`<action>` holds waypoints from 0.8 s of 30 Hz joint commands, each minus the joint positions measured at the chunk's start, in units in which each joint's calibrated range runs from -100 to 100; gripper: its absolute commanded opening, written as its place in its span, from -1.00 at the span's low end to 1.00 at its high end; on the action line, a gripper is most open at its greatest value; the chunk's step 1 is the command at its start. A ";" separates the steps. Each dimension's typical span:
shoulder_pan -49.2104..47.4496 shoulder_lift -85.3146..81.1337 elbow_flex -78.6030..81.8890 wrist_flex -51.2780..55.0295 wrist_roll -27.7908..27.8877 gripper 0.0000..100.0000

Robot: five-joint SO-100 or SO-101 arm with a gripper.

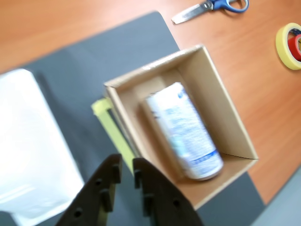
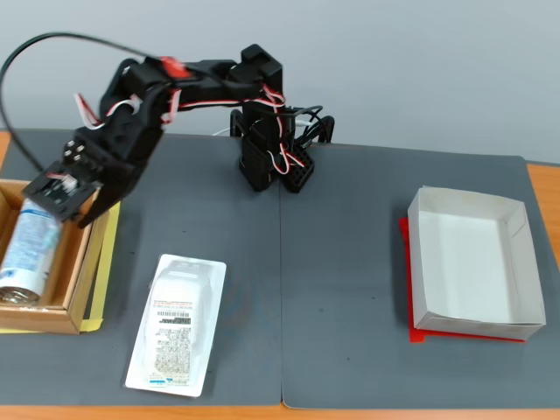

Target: Pick the can and put it in the brown box

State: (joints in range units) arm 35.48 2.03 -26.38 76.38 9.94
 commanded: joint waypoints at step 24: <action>-34.99 -43.07 39.32 0.63 -13.48 -0.97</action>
State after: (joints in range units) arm 3.47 -35.16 7.07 77.85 -3.35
